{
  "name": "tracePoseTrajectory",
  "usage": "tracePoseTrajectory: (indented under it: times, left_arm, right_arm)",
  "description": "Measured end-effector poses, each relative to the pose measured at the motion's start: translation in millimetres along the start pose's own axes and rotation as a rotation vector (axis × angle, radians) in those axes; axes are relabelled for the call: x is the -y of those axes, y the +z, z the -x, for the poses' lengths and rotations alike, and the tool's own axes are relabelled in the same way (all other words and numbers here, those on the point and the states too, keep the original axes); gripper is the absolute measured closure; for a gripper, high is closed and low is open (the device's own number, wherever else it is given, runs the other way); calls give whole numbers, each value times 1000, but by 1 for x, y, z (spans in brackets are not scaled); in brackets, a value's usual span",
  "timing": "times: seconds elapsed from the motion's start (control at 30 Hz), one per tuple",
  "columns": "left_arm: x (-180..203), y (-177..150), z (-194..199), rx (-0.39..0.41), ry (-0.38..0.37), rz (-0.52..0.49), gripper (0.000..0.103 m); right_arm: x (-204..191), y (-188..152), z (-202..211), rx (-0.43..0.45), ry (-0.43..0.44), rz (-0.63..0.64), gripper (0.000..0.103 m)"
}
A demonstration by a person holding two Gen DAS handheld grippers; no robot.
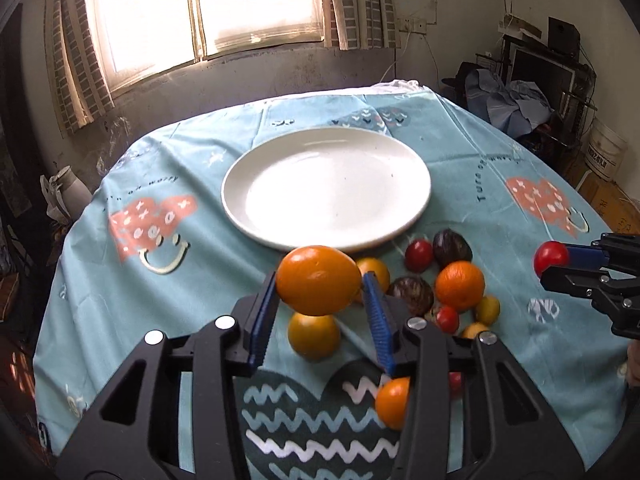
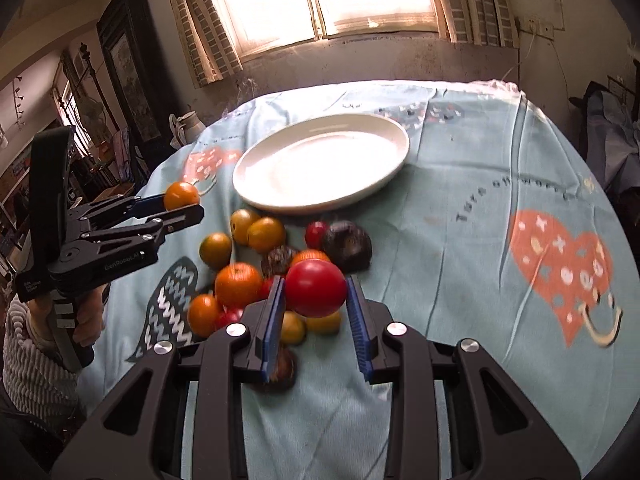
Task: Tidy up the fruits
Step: 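Carry both fruits over the white plate and open both grippers to drop them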
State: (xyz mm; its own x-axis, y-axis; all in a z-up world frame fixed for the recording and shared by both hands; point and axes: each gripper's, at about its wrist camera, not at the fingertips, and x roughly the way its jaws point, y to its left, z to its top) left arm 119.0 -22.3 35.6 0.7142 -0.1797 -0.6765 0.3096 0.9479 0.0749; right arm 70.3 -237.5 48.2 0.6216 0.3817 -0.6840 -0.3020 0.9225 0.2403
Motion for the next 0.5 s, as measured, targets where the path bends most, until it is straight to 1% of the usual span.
tracePoseTrajectory:
  times: [0.07,0.1,0.17,0.23,0.27,0.33,0.37,0.4,0.43,0.5]
  left_arm:
    - [0,22,-19,-10,3,26,59]
    - [-3,29,-30,-18,10,47,59]
    - [-9,37,-55,-54,13,91,59]
    - [-16,36,-76,-87,18,140,59]
    - [-20,35,-83,-96,13,157,59]
    - [-24,32,-91,-103,-7,172,57]
    - [-25,32,-93,-98,-6,169,53]
    - [-24,31,-93,-89,5,161,40]
    - [-24,30,-91,-72,20,154,30]
    - [-23,30,-84,-48,30,128,29]
  right_arm:
    - [-1,31,-15,37,-43,-2,71]
    - [0,44,-27,41,-58,-11,71]
    - [5,65,-58,15,-62,-48,71]
    - [12,76,-92,-36,-70,-79,71]
    - [17,78,-106,-51,-78,-97,71]
    - [25,79,-125,-65,-61,-133,71]
    - [28,78,-131,-69,-53,-154,70]
    - [31,78,-134,-84,-48,-163,68]
    - [33,78,-134,-85,-40,-163,68]
    - [34,78,-126,-50,-28,-169,68]
